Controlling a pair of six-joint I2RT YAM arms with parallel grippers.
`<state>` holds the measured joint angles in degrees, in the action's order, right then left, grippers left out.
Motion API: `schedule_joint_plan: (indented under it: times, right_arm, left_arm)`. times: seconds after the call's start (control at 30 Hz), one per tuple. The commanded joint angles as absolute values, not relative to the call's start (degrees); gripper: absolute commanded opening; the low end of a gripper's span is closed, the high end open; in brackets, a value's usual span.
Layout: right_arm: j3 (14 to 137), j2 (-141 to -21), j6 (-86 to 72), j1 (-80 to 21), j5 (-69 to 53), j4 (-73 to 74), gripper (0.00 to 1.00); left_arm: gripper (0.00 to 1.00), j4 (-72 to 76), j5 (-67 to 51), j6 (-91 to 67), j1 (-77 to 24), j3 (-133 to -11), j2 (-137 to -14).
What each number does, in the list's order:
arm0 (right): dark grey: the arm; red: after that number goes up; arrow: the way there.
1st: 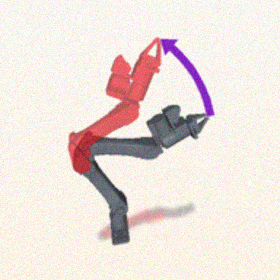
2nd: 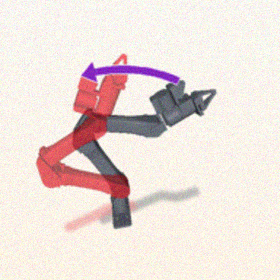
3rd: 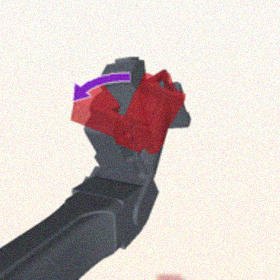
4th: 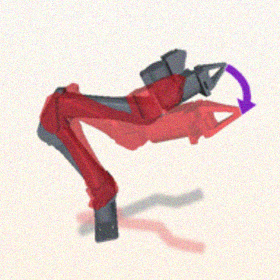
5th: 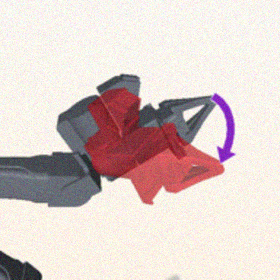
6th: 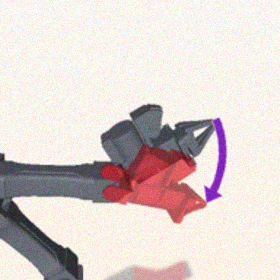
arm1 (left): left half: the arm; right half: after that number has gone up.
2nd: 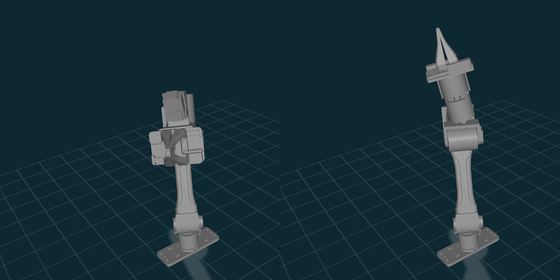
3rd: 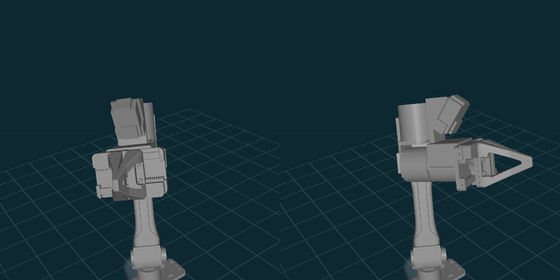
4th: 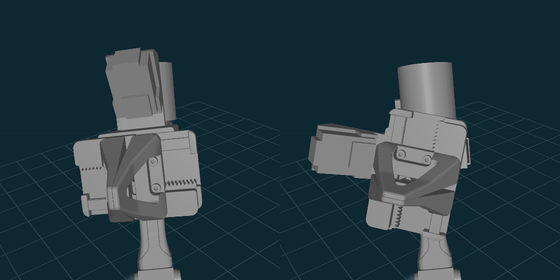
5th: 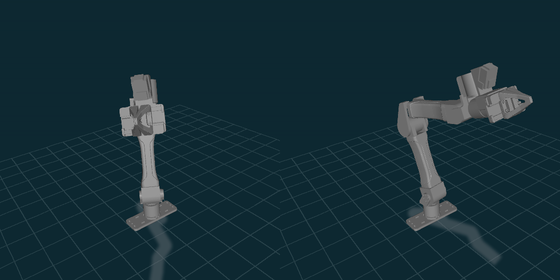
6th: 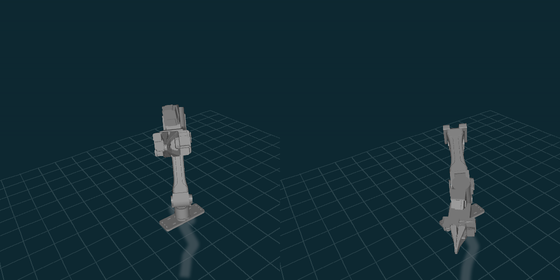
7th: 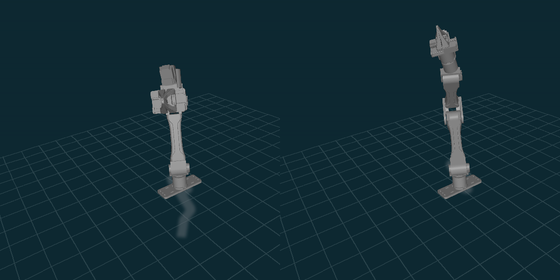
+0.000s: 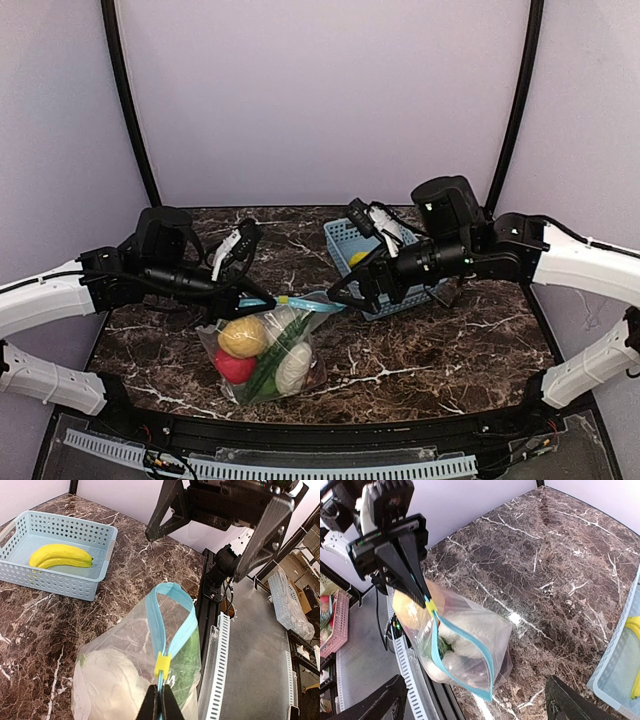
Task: Place the food in the zip-top bag and seal the zipper
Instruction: Adjust the zipper food storage bag at the center of the board.
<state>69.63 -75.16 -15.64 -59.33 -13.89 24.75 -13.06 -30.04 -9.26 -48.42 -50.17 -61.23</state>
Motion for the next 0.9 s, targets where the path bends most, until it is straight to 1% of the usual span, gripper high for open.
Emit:
schedule_joint_plan:
  times: [0.0, 0.07, 0.17, 0.47, 0.63, 0.73, 0.87]
  right_arm:
    - [62.3, -72.6, -14.1, -58.8, -16.8, 18.3, 0.97]
    - [60.4, -72.1, -12.8, -58.5, -18.4, 16.2, 0.99]
    - [60.5, -73.4, -11.2, -58.0, -21.9, 14.8, 0.99]
    - [67.1, -80.9, -7.9, -57.7, -31.4, 14.4, 0.99]
    - [68.3, -83.7, -7.8, -57.7, -32.8, 14.2, 0.99]
    - [68.1, -84.5, -8.7, -57.8, -34.0, 12.9, 0.97]
    - [68.0, -85.9, -9.4, -57.9, -33.5, 12.3, 0.92]
  left_arm:
    - [0.01, -10.2, -30.4, -9.8, -48.3, -49.6, -60.4]
    - [0.01, -10.4, -31.3, -9.6, -48.3, -49.9, -60.7]
    - [0.01, -11.0, -33.8, -9.6, -48.2, -50.6, -61.2]
    - [0.01, -13.1, -36.1, -9.1, -48.3, -51.3, -61.7]
    - [0.01, -13.2, -35.9, -8.9, -48.3, -51.6, -61.6]
    - [0.01, -13.3, -35.7, -8.8, -48.3, -51.8, -61.7]
    - [0.01, -13.2, -35.7, -8.6, -48.3, -51.8, -62.1]
